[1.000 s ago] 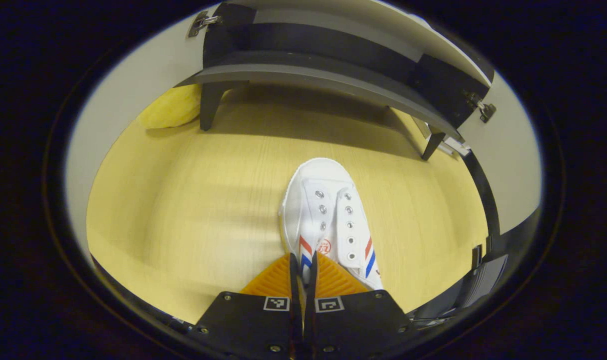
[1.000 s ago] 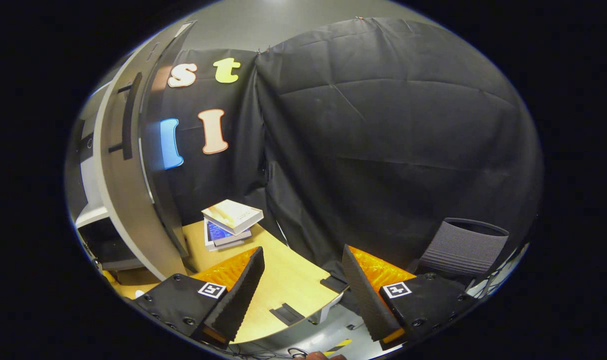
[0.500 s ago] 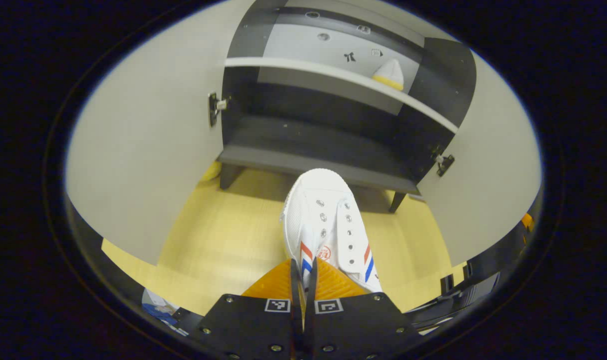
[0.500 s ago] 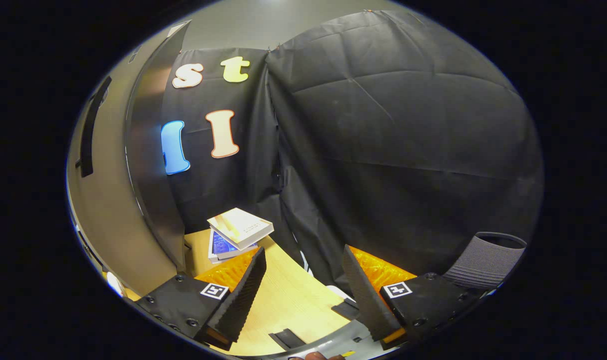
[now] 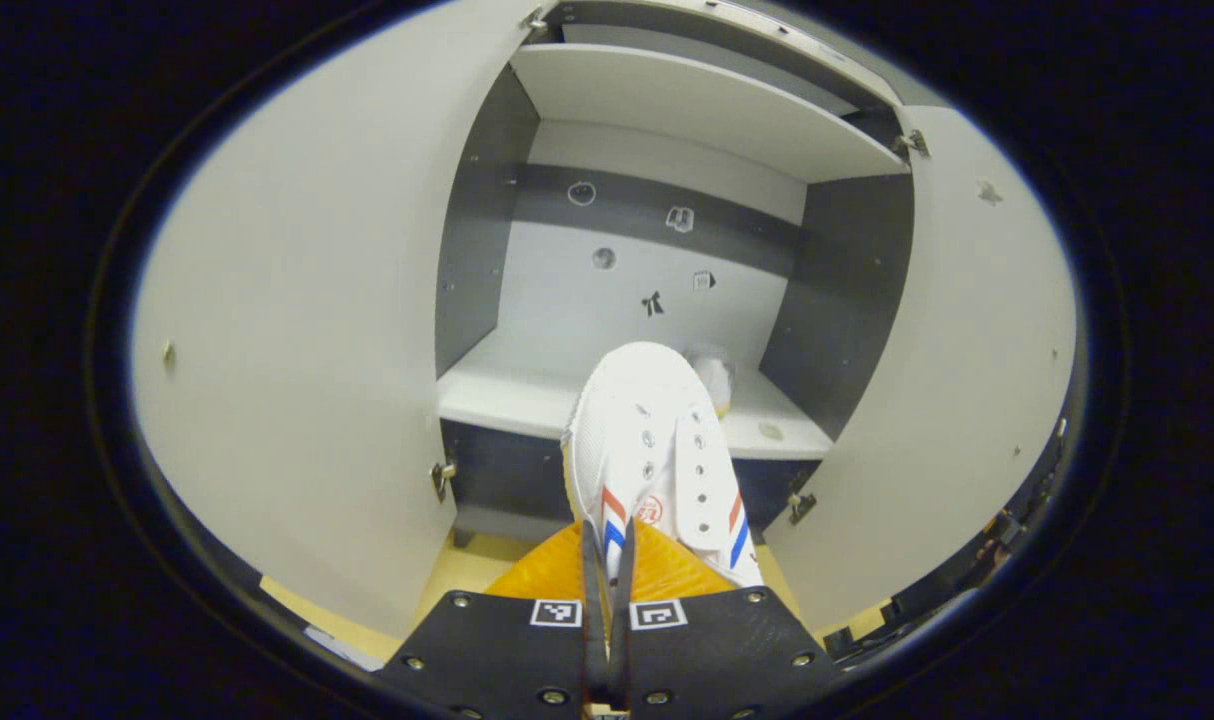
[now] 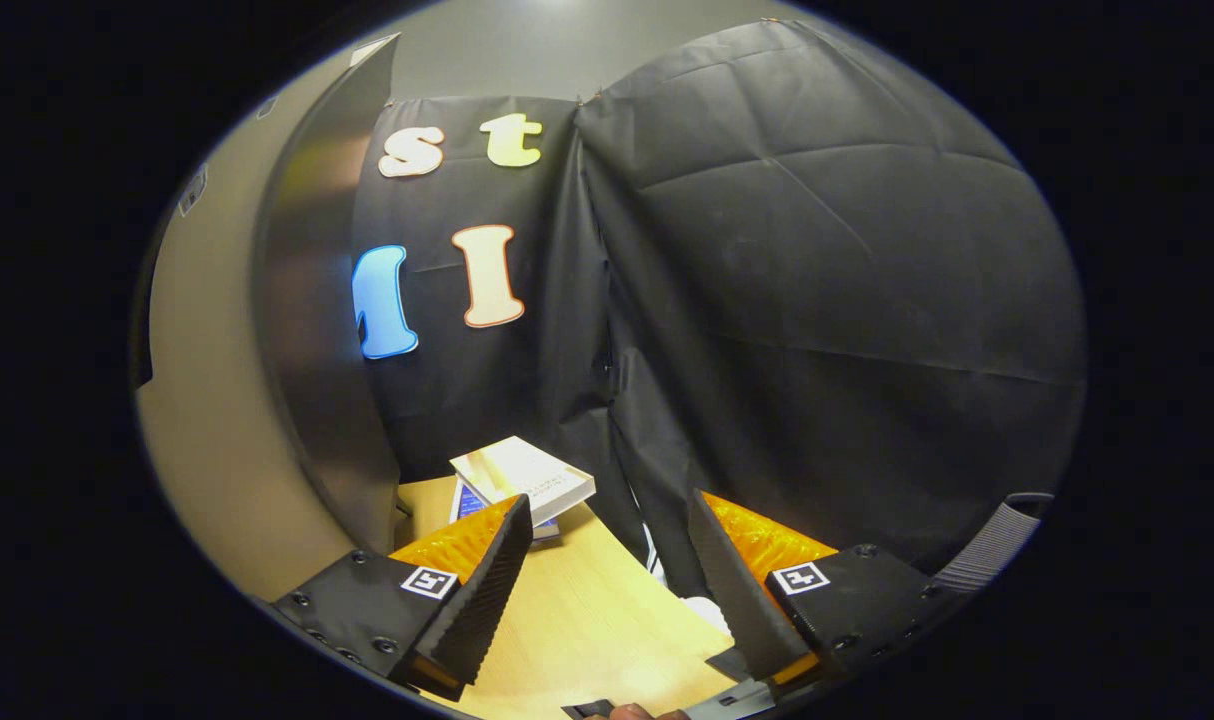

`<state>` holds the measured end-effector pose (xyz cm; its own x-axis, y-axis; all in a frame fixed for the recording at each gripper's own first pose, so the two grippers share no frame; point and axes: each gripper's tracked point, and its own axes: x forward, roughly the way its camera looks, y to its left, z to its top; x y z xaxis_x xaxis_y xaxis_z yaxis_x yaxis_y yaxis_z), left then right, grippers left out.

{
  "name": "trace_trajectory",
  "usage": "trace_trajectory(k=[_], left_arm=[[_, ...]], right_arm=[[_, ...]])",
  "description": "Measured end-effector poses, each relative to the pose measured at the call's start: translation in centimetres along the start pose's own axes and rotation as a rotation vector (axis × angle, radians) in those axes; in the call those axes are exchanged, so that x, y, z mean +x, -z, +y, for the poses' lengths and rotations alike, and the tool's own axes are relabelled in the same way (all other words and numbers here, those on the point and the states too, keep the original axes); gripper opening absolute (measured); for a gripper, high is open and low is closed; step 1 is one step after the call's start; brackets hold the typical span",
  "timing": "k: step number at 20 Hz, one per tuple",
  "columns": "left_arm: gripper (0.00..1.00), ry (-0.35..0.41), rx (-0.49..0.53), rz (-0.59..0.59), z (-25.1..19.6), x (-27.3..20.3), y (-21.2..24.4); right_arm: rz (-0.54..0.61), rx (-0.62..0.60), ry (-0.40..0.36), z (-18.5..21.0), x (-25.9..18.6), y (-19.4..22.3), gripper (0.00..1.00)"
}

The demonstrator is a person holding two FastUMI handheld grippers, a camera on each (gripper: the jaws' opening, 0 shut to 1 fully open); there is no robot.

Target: Grab one shoe with the right hand and put it into the shoe cabinet, grab the other shoe with the left hand and put it into the shoe cabinet; then close the right door with the right hand and the left door with the left hand.

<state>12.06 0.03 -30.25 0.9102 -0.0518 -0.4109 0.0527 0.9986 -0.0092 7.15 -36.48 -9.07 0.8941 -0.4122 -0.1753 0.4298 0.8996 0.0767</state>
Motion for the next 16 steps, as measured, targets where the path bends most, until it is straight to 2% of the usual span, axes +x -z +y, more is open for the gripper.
trace_trajectory(k=[4, 8, 13, 16], left_arm=[[0.02, -0.002, -0.002, -0.107, -0.09, 0.71, -0.45], [0.02, -0.007, -0.013, -0.151, -0.28, 0.69, -0.18], [0.02, 0.035, -0.093, -0.125, -0.16, 0.57, -0.44], [0.02, 0.027, -0.068, -0.076, -0.23, 0.46, -0.31]], right_arm=[[0.013, 0.006, -0.019, 0.61, 0.88, -0.05, 1.00], [0.024, 0.007, -0.029, 0.95, 0.93, -0.17, 0.98], [0.036, 0.006, -0.021, 0.77, 0.72, -0.08, 0.99], [0.040, 0.001, -0.001, 0.23, 0.67, 0.08, 0.98]])
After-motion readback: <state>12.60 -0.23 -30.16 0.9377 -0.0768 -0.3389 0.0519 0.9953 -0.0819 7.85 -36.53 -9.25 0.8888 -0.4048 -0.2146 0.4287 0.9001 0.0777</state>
